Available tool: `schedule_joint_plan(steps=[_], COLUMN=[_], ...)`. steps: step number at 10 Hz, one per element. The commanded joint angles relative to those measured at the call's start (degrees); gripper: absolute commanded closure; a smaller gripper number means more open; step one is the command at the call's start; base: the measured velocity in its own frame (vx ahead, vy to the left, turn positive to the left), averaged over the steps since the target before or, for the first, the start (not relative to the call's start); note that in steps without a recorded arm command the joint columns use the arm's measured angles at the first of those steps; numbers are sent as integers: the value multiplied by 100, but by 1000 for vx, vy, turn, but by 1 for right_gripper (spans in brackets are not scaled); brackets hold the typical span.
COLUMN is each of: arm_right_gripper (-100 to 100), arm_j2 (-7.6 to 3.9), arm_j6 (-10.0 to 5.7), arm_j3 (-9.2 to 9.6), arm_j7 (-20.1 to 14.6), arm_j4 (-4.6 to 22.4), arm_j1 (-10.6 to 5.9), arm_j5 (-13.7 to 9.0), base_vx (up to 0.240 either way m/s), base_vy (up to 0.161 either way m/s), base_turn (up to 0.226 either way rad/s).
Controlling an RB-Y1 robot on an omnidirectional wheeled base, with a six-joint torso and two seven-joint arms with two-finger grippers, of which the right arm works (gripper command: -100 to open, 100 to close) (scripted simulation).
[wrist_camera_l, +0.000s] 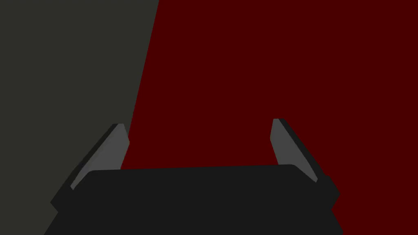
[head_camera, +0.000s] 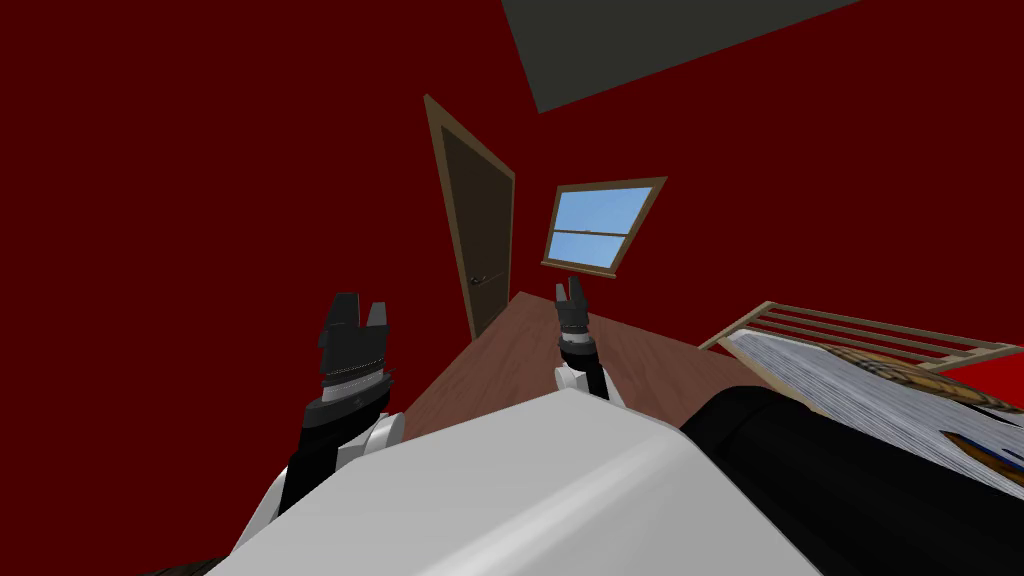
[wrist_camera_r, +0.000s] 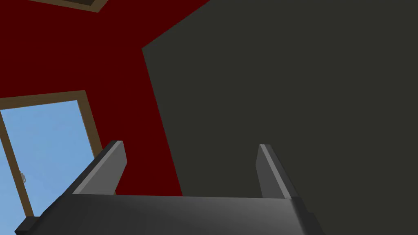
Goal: Pull the door open
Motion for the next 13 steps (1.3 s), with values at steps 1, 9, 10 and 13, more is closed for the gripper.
schedule_joint_plan(steps=[1,9,10,13], arm_right_gripper=[-100,-100,-100,-100], arm_j2=[-59,-349,-387,-502], arm_j6=[-19,-127,-142,-189], arm_j3=[12,81,90,120], arm_j7=[-40,-266,-298,-397], arm_j4=[158,1054,1180,1571], arm_j1=[-58,-388,-434,-578], arm_j5=[-14,-91,-101,-135], base_vx=[105,81,78,82], base_vy=[40,-25,-17,-24], base_turn=[-68,108,87,100])
